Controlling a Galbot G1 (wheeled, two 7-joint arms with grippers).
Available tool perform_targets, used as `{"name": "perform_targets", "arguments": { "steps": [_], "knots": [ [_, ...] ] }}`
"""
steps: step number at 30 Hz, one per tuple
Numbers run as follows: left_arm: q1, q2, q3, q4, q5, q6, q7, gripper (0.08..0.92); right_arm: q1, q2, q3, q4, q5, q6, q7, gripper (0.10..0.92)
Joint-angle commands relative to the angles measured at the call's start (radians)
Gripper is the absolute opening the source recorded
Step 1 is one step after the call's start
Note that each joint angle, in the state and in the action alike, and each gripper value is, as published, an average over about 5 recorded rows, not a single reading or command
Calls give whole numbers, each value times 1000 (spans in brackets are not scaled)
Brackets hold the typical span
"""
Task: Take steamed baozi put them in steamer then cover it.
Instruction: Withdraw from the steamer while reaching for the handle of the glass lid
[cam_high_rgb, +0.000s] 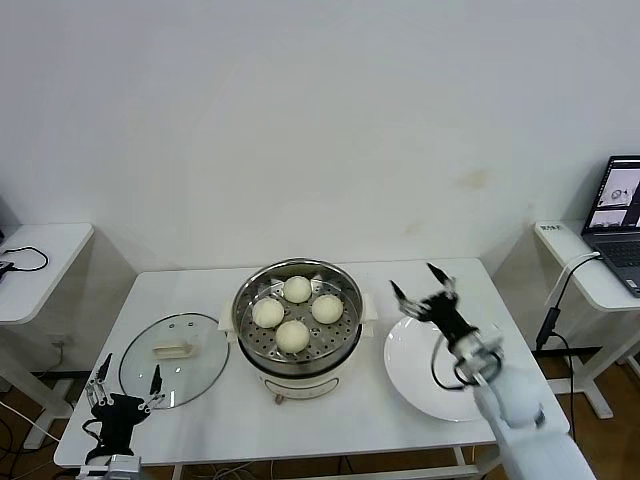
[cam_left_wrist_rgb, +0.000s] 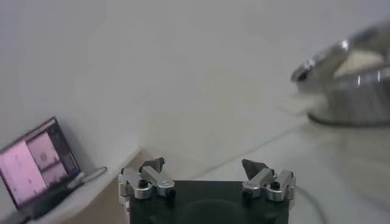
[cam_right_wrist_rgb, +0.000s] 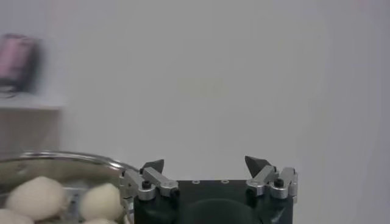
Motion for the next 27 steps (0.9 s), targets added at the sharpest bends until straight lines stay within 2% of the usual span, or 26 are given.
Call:
{"name": "perform_targets", "arguments": {
  "steps": [1,6,13,27],
  "knots": [
    [-9,148,-50,172,549,-30,-33,823,-382,103,343,97,22,71,-11,823],
    [-67,203,-13,294,660,-75,-59,823,-404,124,376,116,25,68,-2,823],
    [-180,248,59,376,691,-100,-47,823,-424,166,394,117,12,75,5,823],
    [-401,260,181,524,676,-113,-32,823,-456,219,426,128,-11,76,3,823]
  ]
}}
